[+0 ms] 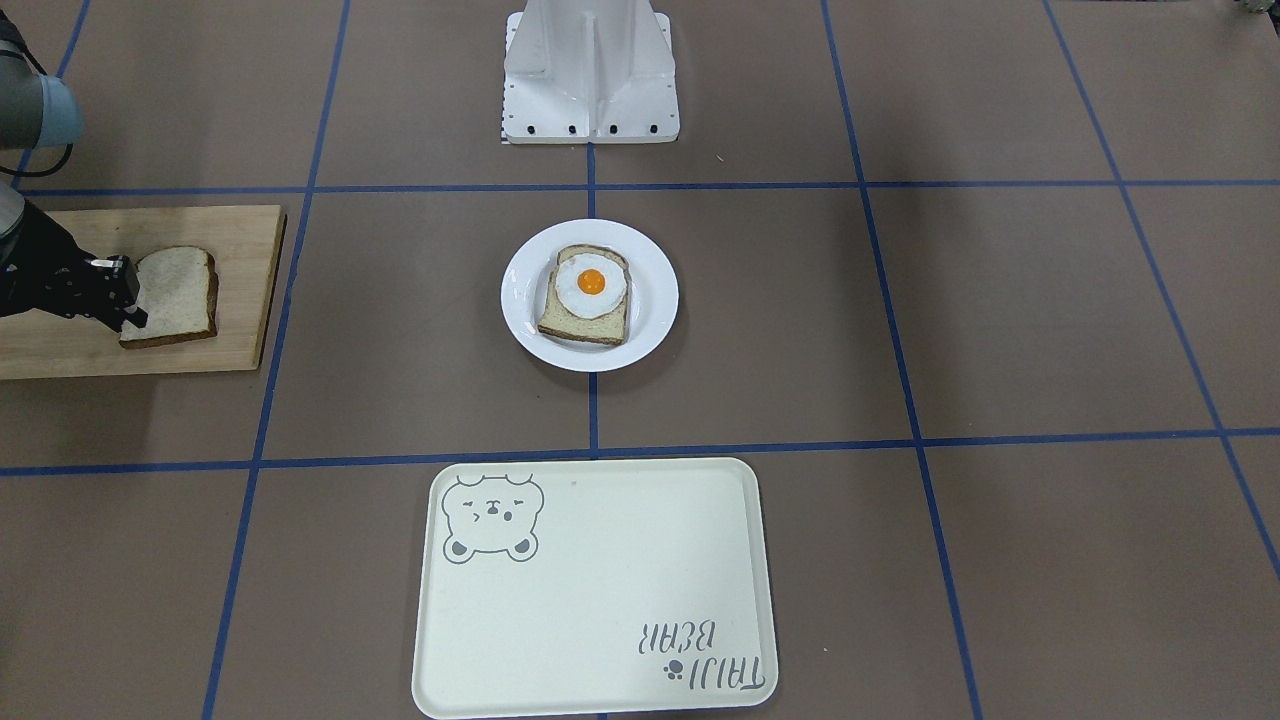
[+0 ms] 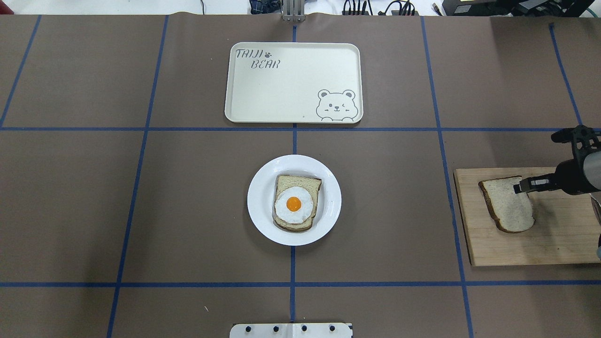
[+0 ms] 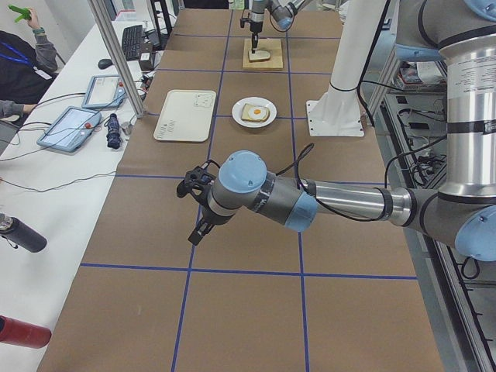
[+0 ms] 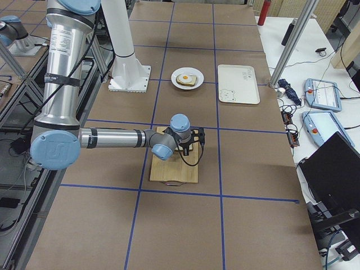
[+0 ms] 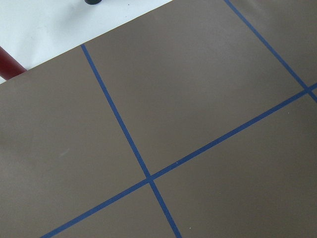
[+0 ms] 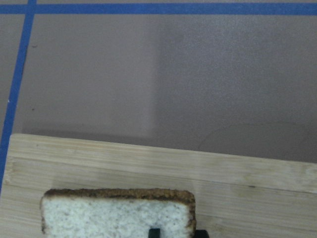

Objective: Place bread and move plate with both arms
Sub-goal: 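Lower the right gripper onto the bread slice on the bamboo board and grasp it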

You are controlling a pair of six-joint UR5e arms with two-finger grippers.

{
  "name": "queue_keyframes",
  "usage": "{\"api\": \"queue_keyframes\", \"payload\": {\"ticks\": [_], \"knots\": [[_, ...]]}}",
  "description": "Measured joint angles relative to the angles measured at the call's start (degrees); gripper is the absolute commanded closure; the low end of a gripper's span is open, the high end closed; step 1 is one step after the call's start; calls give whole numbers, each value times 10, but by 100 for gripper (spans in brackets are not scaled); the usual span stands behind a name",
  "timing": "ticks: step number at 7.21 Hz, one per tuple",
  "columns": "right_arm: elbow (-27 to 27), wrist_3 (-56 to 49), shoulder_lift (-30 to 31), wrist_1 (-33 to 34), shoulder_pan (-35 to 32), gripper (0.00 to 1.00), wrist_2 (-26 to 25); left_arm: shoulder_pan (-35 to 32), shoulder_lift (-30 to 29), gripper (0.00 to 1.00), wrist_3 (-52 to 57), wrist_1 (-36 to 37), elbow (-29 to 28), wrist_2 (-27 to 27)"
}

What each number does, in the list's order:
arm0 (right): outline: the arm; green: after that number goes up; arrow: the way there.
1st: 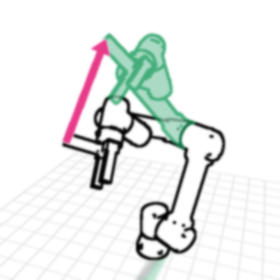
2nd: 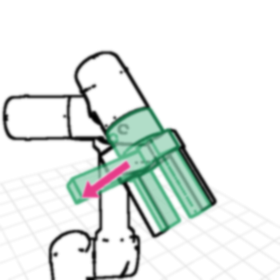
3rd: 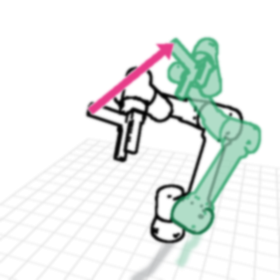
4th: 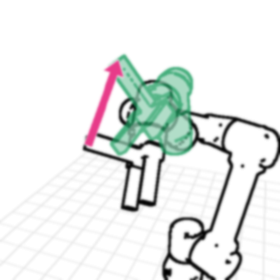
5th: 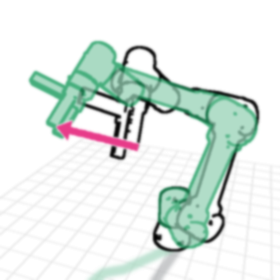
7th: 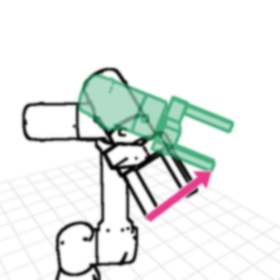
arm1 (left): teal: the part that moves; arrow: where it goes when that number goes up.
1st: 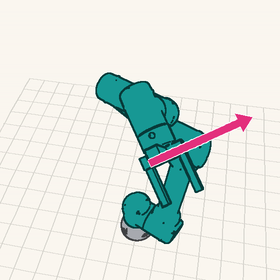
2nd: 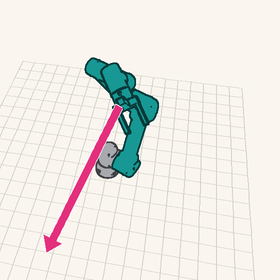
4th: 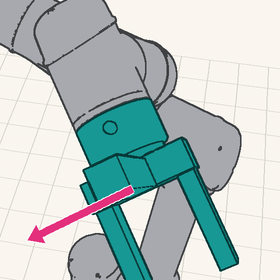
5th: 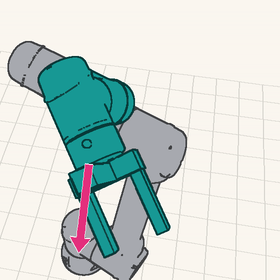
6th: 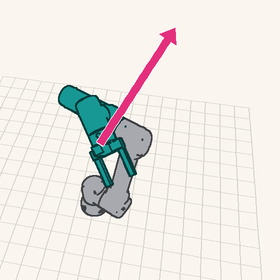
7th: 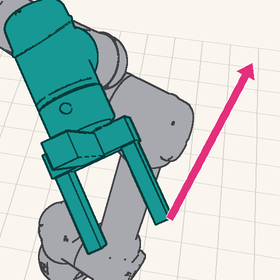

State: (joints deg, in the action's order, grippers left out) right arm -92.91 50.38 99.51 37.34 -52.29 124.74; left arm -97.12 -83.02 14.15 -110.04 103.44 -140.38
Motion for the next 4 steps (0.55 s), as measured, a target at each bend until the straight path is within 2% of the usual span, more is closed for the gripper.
{"api": "queue_keyframes", "payload": {"ticks": [3, 4], "knots": [[-5, -2, -1, 0, 4, 100, 6, 0, -1, 1, 0, 0, 1, 0], [-11, -4, -1, 0, 0, 100, 21, 0, 0, 1, 0, 0, 0, 0]]}}
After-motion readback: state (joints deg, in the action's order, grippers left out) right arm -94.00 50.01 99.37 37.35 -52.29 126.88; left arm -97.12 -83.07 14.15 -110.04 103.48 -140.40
